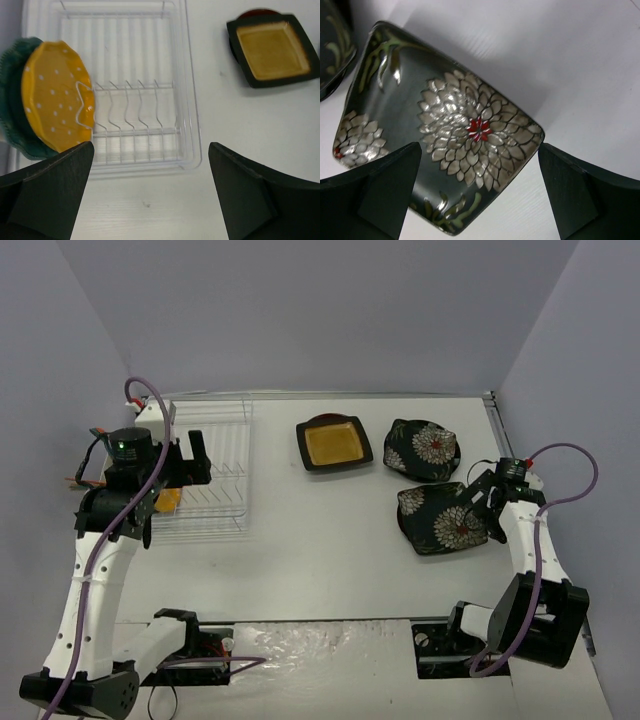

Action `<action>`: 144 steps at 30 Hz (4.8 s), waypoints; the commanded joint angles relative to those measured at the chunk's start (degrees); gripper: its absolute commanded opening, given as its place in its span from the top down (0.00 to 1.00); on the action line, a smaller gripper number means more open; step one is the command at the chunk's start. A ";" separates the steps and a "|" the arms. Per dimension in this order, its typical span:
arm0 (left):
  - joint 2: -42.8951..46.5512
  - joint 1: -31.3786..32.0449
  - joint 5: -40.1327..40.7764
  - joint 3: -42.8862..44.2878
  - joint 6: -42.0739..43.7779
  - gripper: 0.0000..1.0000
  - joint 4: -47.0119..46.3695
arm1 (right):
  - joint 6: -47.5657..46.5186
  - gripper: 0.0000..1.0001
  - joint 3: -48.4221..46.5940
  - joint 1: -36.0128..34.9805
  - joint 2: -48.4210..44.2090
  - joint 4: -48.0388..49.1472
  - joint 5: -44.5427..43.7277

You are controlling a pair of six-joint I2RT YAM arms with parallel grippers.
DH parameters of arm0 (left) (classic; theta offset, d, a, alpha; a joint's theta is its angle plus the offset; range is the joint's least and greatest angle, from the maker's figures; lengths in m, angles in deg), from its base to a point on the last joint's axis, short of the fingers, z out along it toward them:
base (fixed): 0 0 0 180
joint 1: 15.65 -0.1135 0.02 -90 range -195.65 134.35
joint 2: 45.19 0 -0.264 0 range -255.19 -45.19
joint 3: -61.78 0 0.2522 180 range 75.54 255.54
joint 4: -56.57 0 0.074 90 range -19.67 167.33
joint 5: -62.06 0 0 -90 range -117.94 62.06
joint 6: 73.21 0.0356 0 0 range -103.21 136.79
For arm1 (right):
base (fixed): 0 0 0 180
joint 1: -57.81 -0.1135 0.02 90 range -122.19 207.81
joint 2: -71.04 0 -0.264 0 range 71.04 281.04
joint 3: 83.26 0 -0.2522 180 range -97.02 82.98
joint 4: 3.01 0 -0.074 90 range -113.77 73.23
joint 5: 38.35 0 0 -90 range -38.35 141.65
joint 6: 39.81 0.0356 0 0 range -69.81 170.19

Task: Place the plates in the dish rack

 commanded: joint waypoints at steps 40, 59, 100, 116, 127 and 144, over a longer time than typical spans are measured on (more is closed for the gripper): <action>4.71 3.54 -5.85 -5.44 -3.25 0.03 0.00 | 4.81 0.12 9.82 -26.26 12.03 22.70 5.81; 6.44 3.89 -8.40 -9.56 -8.12 0.03 0.39 | 8.00 0.12 -3.40 -38.23 14.43 14.49 -6.89; 6.23 3.89 -7.49 -11.54 -8.02 0.03 1.80 | -5.28 0.39 4.55 -29.57 19.88 32.33 15.79; 5.62 3.89 -9.53 -12.14 -9.72 0.03 0.41 | -5.64 0.63 9.48 -27.07 24.30 38.63 20.32; 5.81 4.37 -11.44 -12.64 -11.88 0.03 -0.37 | -3.94 1.00 8.11 -25.92 17.42 37.57 23.37; 5.28 6.70 -19.70 -15.14 -27.25 0.03 -11.28 | 4.37 1.00 5.08 -23.46 6.29 36.51 33.71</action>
